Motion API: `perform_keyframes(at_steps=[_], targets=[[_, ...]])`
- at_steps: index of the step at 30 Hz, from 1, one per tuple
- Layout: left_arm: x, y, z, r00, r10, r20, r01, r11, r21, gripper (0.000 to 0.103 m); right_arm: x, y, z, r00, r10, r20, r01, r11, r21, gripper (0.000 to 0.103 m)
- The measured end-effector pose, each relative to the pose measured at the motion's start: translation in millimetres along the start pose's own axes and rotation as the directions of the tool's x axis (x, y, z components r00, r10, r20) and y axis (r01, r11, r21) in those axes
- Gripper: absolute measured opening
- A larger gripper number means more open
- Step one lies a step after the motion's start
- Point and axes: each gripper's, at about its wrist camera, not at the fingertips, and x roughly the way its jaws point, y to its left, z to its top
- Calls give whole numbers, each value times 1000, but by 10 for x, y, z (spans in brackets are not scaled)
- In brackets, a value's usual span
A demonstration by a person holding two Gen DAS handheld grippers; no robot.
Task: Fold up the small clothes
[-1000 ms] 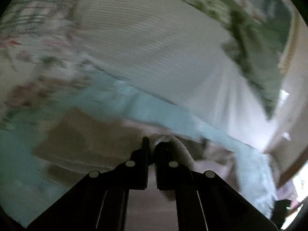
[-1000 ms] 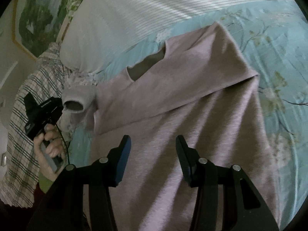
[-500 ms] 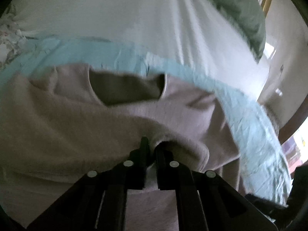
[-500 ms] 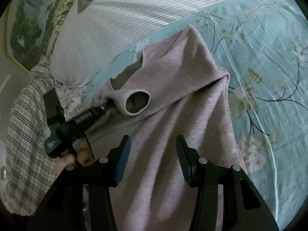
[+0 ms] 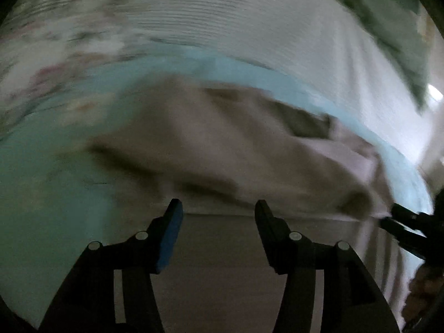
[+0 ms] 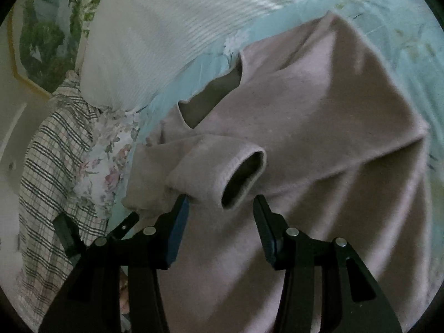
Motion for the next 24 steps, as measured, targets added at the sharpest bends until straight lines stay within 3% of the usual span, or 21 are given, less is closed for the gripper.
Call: perform_keyframes(at_steps=[2, 3, 4, 5, 8, 13, 16, 19, 24], targets=[[76, 301, 48, 997, 70, -29, -72, 996, -59, 55, 134, 36, 66, 1000, 3, -11, -3, 1000, -22, 45], [106, 410, 62, 995, 86, -42, -89, 992, -84, 54, 182, 67, 96, 1000, 10, -17, -11, 999, -43, 34], [140, 528, 87, 994, 93, -49, -98, 988, -116, 54, 232, 114, 140, 1000, 9, -24, -11, 998, -68, 7], [170, 647, 119, 995, 91, -45, -97, 984, -151, 54, 253, 150, 183, 1000, 2, -24, -4, 997, -83, 4], [283, 754, 226, 994, 93, -53, -101, 979, -175, 53, 106, 342, 393, 1000, 17, 23, -14, 987, -159, 3], [403, 632, 340, 989, 139, -58, -145, 983, -114, 54, -676, 594, 707, 977, 80, 200, -12, 947, -321, 3], [442, 597, 306, 983, 172, -58, -177, 981, -84, 53, -881, 383, 751, 971, -16, 239, 98, 937, -335, 3], [420, 609, 283, 982, 179, -55, -184, 979, -85, 51, -853, -93, 729, 974, -111, 199, 159, 956, -245, 3], [364, 562, 215, 982, 185, -48, -188, 979, -75, 47, -537, -574, 502, 978, -206, 20, 207, 966, -152, 5]])
